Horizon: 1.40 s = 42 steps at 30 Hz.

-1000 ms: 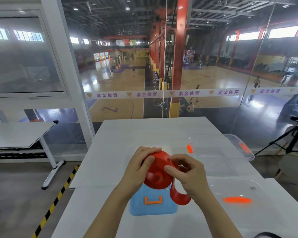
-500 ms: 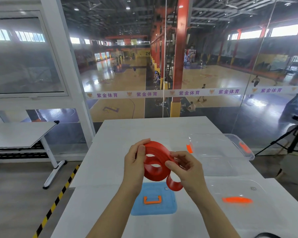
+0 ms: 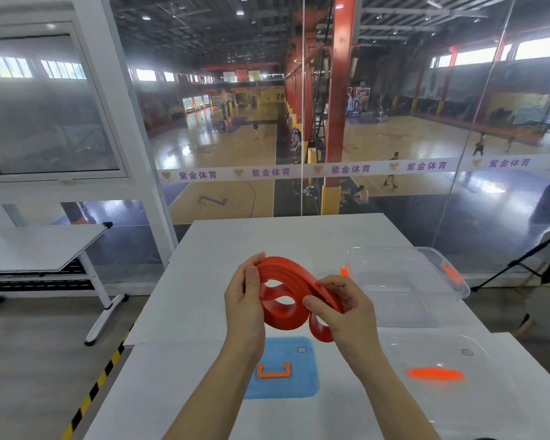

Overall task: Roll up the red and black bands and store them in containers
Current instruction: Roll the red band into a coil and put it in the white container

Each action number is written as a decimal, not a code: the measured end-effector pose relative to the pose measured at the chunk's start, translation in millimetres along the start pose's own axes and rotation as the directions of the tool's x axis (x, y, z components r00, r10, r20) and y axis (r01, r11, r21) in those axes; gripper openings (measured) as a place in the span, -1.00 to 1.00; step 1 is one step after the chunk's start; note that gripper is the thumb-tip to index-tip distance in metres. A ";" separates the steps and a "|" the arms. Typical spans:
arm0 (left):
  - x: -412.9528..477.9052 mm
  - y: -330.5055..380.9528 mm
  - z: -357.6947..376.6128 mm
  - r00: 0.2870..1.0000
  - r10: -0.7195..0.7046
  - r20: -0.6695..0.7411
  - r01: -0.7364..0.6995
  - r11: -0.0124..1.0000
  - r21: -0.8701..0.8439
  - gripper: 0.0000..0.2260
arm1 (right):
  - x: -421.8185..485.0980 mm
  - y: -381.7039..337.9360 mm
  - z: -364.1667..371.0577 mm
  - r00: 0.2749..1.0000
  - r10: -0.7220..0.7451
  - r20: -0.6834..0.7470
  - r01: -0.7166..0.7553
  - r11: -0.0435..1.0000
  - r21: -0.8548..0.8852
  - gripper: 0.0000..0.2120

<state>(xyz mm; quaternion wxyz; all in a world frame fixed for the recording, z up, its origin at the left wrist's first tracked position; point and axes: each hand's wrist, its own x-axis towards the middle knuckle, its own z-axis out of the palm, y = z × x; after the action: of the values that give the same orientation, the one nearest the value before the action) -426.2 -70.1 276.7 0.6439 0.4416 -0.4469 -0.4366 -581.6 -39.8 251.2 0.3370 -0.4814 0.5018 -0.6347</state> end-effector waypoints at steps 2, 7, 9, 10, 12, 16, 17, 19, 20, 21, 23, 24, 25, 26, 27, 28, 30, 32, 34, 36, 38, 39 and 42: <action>-1.5 -3.1 6.4 1.000 -0.007 0.002 0.007 1.000 -0.009 -0.72 | 3.1 2.8 -7.1 1.000 -0.013 0.021 0.013 1.000 0.008 -0.73; -5.4 -12.8 24.2 0.998 -0.056 -0.040 0.053 0.996 -0.071 -0.70 | 9.2 8.6 -21.5 0.999 -0.035 0.008 0.034 0.999 0.039 -0.86; -4.2 -17.3 30.5 0.995 -0.077 -0.065 0.069 0.990 -0.121 -0.70 | 9.8 11.8 -24.3 1.000 -0.029 -0.005 0.029 0.997 0.070 -0.84; -3.1 -19.3 33.0 0.993 -0.089 -0.080 0.076 0.985 -0.156 -0.70 | 9.6 13.6 -24.3 1.000 -0.021 0.003 0.021 0.996 0.092 -0.82; -1.3 -23.2 36.2 0.985 -0.131 -0.115 0.099 0.964 -0.247 -0.70 | 7.5 18.2 -21.7 0.999 0.001 0.051 -0.008 0.992 0.122 -0.72; -5.3 -30.5 39.2 0.968 -0.212 -0.134 0.151 0.919 -0.364 -0.70 | 4.6 27.5 -16.0 0.996 0.011 0.089 -0.022 0.992 0.127 -0.62; -7.6 -33.2 38.9 0.964 -0.232 -0.128 0.171 0.915 -0.365 -0.69 | 5.8 28.7 -16.0 0.996 0.023 0.082 -0.034 0.989 0.143 -0.63; -12.3 -38.3 34.6 0.957 -0.270 -0.103 0.222 0.915 -0.337 -0.69 | 10.0 33.1 -17.3 0.996 0.046 0.077 -0.059 0.985 0.162 -0.65; -13.8 -40.3 30.5 0.956 -0.280 -0.085 0.244 0.924 -0.293 -0.69 | 12.6 36.0 -18.0 0.995 0.058 0.082 -0.071 0.984 0.164 -0.66; -14.0 -42.4 24.8 0.958 -0.279 -0.064 0.259 0.940 -0.223 -0.70 | 15.6 38.9 -18.9 0.993 0.071 0.090 -0.085 0.983 0.163 -0.68; -10.0 -46.4 10.3 0.968 -0.252 -0.014 0.252 0.968 -0.016 -0.71 | 23.2 44.6 -21.4 0.988 0.098 0.124 -0.116 0.981 0.154 -0.69; -6.8 -48.1 2.3 0.971 -0.238 0.013 0.235 0.967 0.097 -0.70 | 27.3 47.3 -22.6 0.982 0.106 0.155 -0.127 0.982 0.138 -0.69; -2.7 -48.5 -4.7 0.972 -0.230 0.048 0.216 0.956 0.200 -0.71 | 31.3 49.5 -22.8 0.976 0.108 0.192 -0.131 0.985 0.114 -0.69; 1.6 -49.4 -10.7 0.968 -0.228 0.101 0.193 0.941 0.277 -0.74 | 34.8 51.1 -21.8 0.967 0.107 0.232 -0.130 0.988 0.084 -0.70; 6.4 -50.2 -14.9 0.957 -0.234 0.170 0.169 0.930 0.328 -0.81 | 37.7 52.6 -19.1 0.957 0.105 0.270 -0.124 0.991 0.055 -0.71; 11.4 -51.2 -18.6 0.939 -0.244 0.242 0.143 0.917 0.372 -0.87 | 40.3 54.4 -15.1 0.948 0.102 0.301 -0.117 0.993 0.030 -0.72; 21.6 -54.0 -22.7 0.906 -0.240 0.347 0.070 0.897 0.437 -0.80 | 45.0 57.3 -4.7 0.944 0.104 0.314 -0.116 0.993 0.018 -0.74; 31.9 -55.7 -23.8 0.906 -0.213 0.366 0.054 0.915 0.400 -0.75 | 49.9 58.9 7.7 0.951 0.133 0.280 -0.153 0.987 0.049 -0.73; 43.4 -56.4 -25.2 0.927 -0.190 0.324 0.077 0.941 0.330 -0.73 | 54.6 61.4 21.6 0.965 0.141 0.222 -0.160 0.985 0.067 -0.73; 57.0 -59.7 -26.7 0.939 -0.202 0.278 0.127 0.956 0.265 -0.73 | 59.0 66.3 36.3 0.982 0.122 0.147 -0.128 0.991 0.032 -0.77; 70.9 -65.7 -29.2 0.947 -0.219 0.235 0.175 0.965 0.193 -0.75 | 63.4 72.7 49.8 0.994 0.061 0.091 -0.055 0.996 -0.064 -0.75; 77.4 -68.5 -30.5 0.950 -0.226 0.214 0.195 0.968 0.159 -0.75 | 65.4 75.8 55.2 0.997 0.022 0.077 -0.012 0.991 -0.130 -0.74; 95.7 -77.8 -34.5 0.954 -0.250 0.163 0.241 0.968 0.077 -0.74 | 72.3 81.6 70.7 0.999 -0.018 0.050 0.032 0.958 -0.284 -0.70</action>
<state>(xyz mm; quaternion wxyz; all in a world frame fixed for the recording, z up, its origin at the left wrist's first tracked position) -385.1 -173.3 213.0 0.5313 0.4723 -0.4543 -0.5370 -541.4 -149.7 194.8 0.2680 -0.5460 0.5735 -0.5487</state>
